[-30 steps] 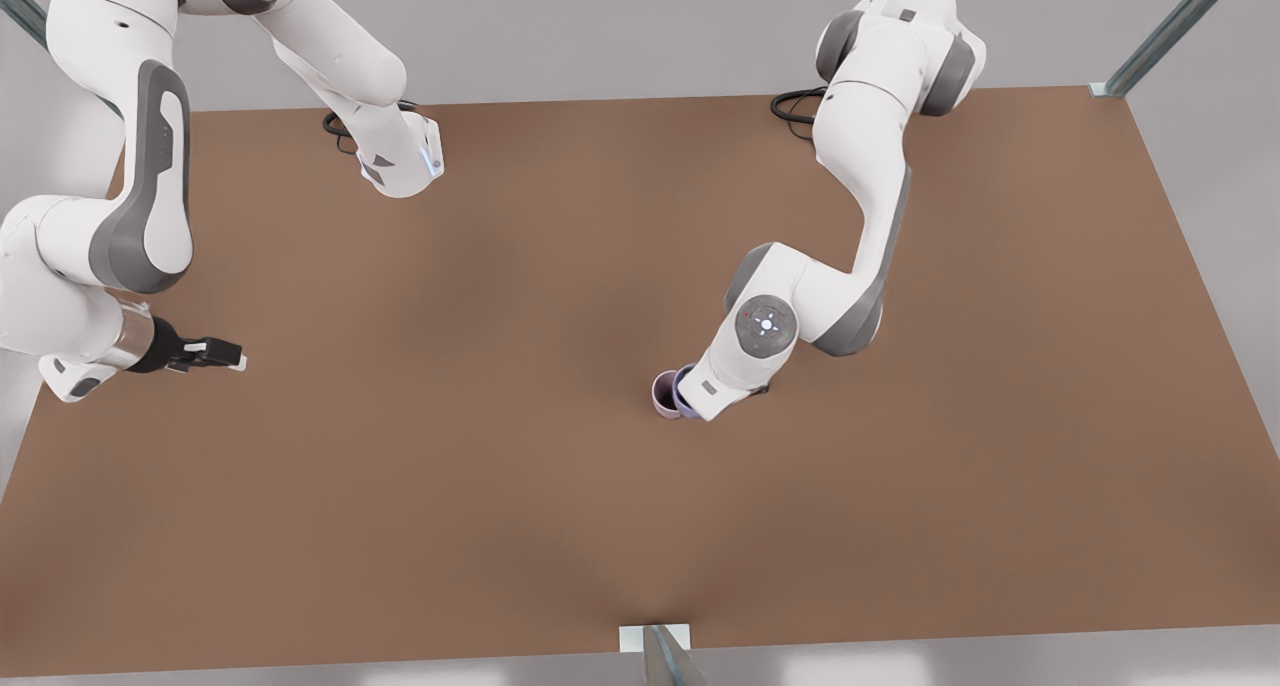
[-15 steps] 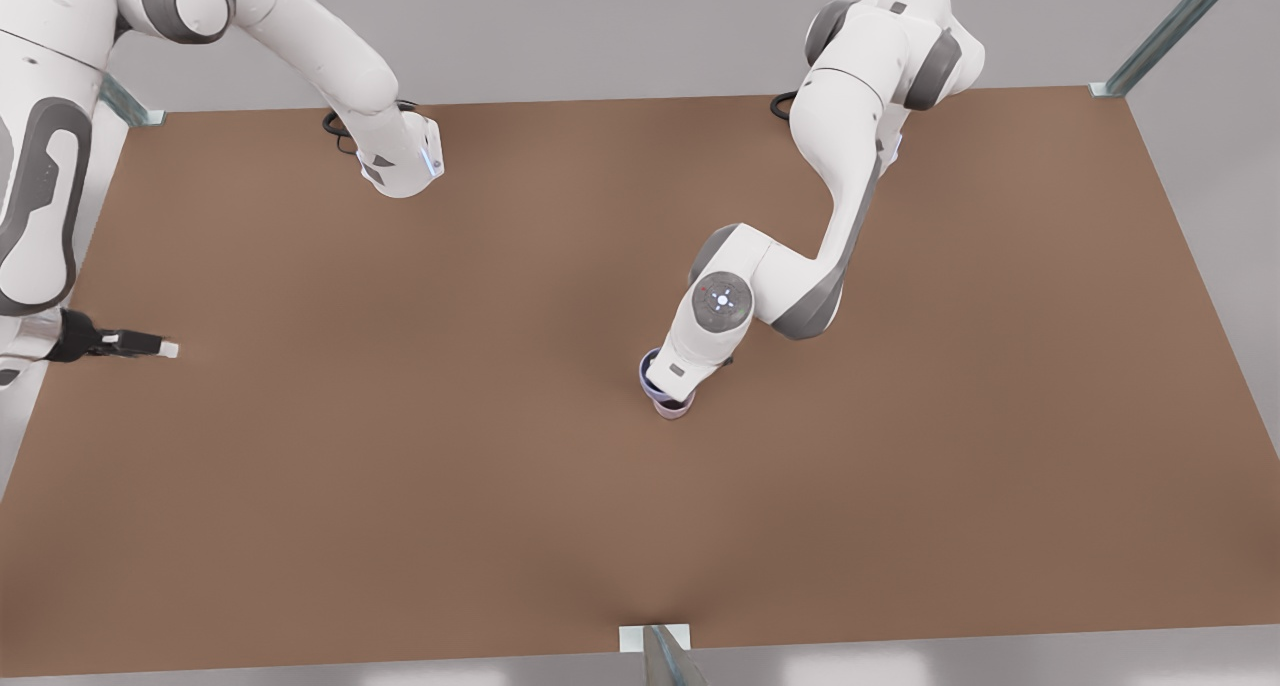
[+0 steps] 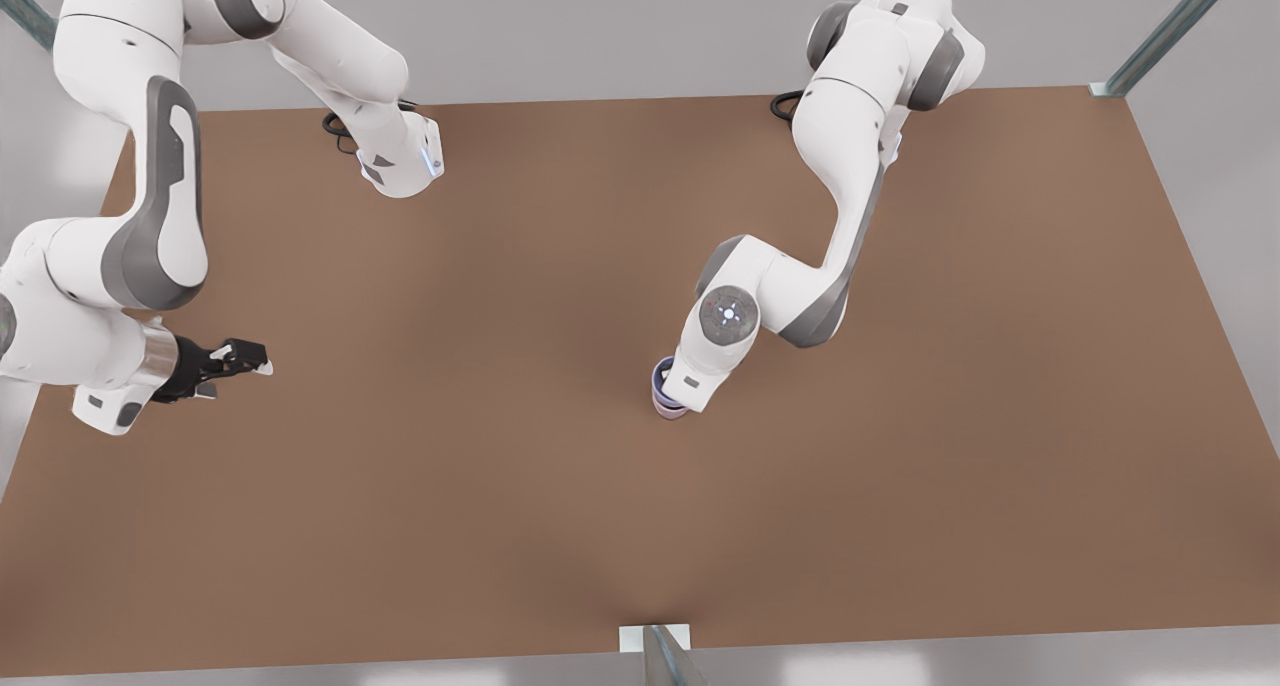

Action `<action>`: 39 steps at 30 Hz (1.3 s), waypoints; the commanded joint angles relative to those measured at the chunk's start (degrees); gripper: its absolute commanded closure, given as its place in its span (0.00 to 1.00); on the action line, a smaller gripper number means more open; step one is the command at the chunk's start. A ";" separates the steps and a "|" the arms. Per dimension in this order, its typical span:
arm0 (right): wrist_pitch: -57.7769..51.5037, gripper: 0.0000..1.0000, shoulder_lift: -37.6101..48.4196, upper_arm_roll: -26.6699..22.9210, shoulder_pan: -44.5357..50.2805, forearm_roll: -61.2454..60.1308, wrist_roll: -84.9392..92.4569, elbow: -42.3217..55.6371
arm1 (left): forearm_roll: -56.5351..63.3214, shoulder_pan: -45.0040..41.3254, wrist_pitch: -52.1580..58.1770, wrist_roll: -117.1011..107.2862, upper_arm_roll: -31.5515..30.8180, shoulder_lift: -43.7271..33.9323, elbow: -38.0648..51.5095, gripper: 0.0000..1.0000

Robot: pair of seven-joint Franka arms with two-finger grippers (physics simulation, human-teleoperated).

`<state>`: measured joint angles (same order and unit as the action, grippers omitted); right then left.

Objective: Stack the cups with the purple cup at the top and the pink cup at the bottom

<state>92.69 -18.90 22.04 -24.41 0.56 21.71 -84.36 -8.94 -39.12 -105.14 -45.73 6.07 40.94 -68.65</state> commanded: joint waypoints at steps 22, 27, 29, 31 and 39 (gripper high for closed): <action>3.20 0.00 5.45 3.80 1.21 3.40 -26.02 -6.52 | -0.28 -0.17 -3.14 -4.63 -0.18 0.46 -2.98 0.79; 3.12 0.00 5.37 3.80 1.21 3.40 -26.02 -6.43 | -0.46 -0.17 -3.14 -4.63 -0.18 0.46 -2.98 0.52; 3.12 0.00 5.37 3.80 1.12 3.31 -25.41 -6.43 | -0.46 -0.17 -3.14 -4.63 -0.18 0.46 -2.98 0.48; 3.03 0.00 5.28 3.62 0.95 3.22 -23.83 -6.43 | -0.46 -0.17 -3.14 -4.63 -0.18 0.55 -2.98 0.48; 2.24 0.00 4.58 3.18 -2.04 2.96 -16.53 -6.34 | -0.37 -0.17 -3.14 -4.63 -0.18 0.55 -2.98 0.48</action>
<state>95.24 -14.25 25.19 -25.85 3.64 1.15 -90.75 -9.36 -39.26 -108.28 -49.81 5.88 41.57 -71.66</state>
